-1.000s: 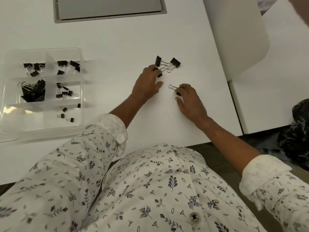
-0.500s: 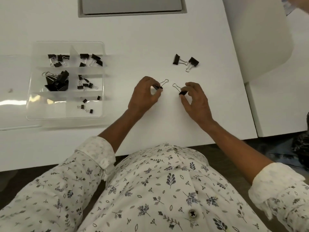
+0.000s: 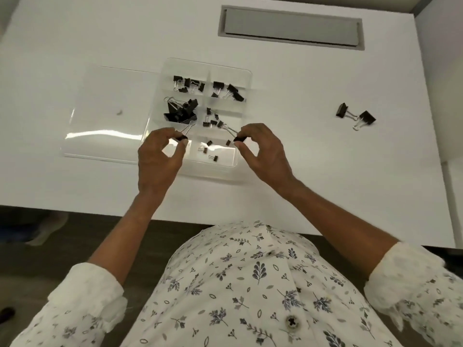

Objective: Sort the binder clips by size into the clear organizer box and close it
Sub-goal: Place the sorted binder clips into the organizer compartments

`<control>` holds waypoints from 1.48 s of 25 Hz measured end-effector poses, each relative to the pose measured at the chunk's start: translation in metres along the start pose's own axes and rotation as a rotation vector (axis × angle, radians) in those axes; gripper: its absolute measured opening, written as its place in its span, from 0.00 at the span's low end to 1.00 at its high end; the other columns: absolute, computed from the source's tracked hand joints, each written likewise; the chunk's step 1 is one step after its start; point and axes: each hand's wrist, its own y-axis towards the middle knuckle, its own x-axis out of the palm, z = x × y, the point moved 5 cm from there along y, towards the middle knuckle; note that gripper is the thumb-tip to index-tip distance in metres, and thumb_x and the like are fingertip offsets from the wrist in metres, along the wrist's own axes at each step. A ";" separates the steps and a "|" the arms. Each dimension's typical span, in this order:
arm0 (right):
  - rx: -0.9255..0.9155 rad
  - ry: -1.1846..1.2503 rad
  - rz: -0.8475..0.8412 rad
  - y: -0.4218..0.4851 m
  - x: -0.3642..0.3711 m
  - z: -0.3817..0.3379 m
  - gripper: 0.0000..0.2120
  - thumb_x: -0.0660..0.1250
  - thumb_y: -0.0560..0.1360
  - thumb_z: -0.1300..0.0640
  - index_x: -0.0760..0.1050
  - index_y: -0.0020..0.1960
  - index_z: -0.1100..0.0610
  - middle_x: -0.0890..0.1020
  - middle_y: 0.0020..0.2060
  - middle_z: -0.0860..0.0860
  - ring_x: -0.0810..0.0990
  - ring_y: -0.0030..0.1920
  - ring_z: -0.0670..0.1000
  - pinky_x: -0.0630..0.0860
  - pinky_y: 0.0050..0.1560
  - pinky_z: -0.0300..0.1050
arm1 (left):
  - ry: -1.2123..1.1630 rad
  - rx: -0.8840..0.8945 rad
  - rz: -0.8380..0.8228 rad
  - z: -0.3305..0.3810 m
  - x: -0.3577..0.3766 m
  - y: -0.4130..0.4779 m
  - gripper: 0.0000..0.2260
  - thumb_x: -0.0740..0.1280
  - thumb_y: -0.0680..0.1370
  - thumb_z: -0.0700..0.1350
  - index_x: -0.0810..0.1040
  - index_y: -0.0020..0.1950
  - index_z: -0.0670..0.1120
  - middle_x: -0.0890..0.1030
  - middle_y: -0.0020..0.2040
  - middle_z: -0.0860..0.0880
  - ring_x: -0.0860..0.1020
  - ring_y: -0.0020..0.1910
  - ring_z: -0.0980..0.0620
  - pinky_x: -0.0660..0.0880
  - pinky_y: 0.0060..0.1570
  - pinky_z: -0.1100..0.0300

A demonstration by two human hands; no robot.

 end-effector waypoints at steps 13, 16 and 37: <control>-0.133 -0.155 -0.261 0.047 0.120 -0.065 0.15 0.68 0.81 0.48 0.79 0.63 0.55 0.77 0.69 0.52 0.81 0.62 0.53 0.78 0.59 0.48 | 0.017 -0.039 -0.029 -0.054 -0.044 0.015 0.14 0.73 0.79 0.45 0.80 0.64 0.50 0.82 0.62 0.53 0.79 0.62 0.57 0.78 0.65 0.51; -0.108 -0.180 -0.253 0.040 0.109 -0.055 0.13 0.67 0.83 0.50 0.79 0.63 0.55 0.77 0.69 0.52 0.80 0.64 0.53 0.79 0.60 0.49 | 0.010 -0.016 -0.053 -0.049 -0.033 0.012 0.14 0.72 0.80 0.45 0.80 0.65 0.50 0.83 0.62 0.53 0.80 0.61 0.55 0.79 0.63 0.52; 0.345 -0.581 -0.073 -0.019 -0.212 0.230 0.29 0.57 0.74 0.75 0.70 0.75 0.66 0.70 0.75 0.63 0.66 0.77 0.64 0.64 0.79 0.58 | 0.076 0.363 -0.536 0.140 0.256 0.019 0.16 0.69 0.81 0.45 0.77 0.69 0.47 0.79 0.66 0.51 0.77 0.62 0.52 0.64 0.57 0.76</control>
